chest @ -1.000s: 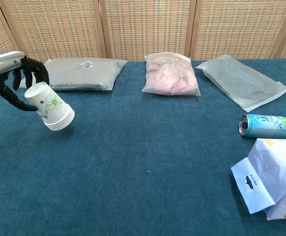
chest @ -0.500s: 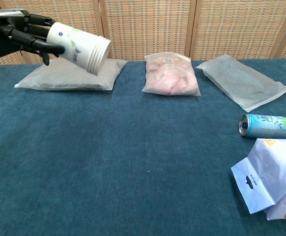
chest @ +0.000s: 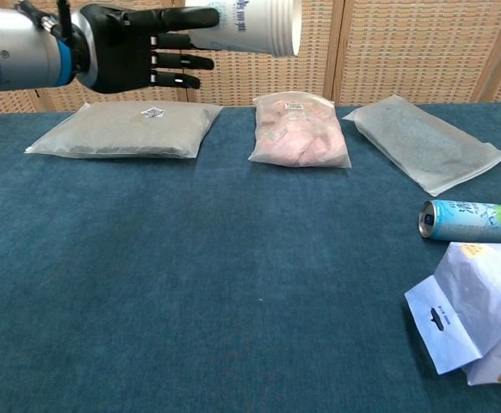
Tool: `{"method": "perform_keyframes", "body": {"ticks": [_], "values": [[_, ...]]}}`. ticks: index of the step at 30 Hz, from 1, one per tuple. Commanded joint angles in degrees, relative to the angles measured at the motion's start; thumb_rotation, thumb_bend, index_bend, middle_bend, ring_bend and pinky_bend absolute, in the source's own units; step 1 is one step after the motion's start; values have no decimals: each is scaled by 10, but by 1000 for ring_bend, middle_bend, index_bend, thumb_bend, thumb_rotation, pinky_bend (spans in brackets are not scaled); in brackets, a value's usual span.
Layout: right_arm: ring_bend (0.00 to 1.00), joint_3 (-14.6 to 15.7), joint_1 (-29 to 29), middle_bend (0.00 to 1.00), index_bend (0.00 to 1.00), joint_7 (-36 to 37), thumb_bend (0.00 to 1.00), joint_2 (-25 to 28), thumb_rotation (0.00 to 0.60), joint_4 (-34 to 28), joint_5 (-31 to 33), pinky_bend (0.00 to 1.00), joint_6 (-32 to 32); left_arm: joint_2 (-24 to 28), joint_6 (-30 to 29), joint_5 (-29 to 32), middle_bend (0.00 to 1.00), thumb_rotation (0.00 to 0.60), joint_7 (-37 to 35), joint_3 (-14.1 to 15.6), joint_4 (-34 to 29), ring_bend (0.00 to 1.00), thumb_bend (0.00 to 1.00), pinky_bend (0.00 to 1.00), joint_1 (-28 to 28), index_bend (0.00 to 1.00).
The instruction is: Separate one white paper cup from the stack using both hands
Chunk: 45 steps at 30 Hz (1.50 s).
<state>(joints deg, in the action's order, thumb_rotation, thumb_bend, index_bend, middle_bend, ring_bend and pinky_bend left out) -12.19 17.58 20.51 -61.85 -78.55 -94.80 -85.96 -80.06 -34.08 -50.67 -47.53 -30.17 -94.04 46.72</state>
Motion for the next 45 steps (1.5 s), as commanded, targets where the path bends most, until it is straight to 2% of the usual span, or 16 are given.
{"method": "perform_keyframes", "body": {"ticks": [1,8,15,25,30,41,45], "values": [[142,-3,14,290,334,2,21,9,600,-2,-5,28,13,-17,11,7,507,600,1,-5,13,477,215,551,16,521],[187,-14,53,343,382,21,63,29,600,-23,-9,61,44,-48,28,-4,507,600,-3,-2,32,478,219,551,27,521],[232,-25,102,400,421,22,116,17,600,-11,-31,103,58,-75,41,-10,507,600,-4,-6,53,478,220,551,42,521],[294,-15,162,443,453,-4,147,-6,600,22,-94,163,59,-98,61,1,507,600,8,-16,76,477,224,551,74,521],[363,-5,185,472,458,-10,172,-17,600,37,-118,281,60,-106,70,9,507,600,16,-19,83,478,228,551,88,521],[440,6,217,533,477,-20,206,-34,600,36,-142,285,49,-119,70,19,507,600,32,-20,85,478,242,551,103,521],[475,9,223,549,477,-22,210,-41,600,38,-142,330,38,-119,69,25,507,600,38,-20,86,477,241,551,104,521]]}}
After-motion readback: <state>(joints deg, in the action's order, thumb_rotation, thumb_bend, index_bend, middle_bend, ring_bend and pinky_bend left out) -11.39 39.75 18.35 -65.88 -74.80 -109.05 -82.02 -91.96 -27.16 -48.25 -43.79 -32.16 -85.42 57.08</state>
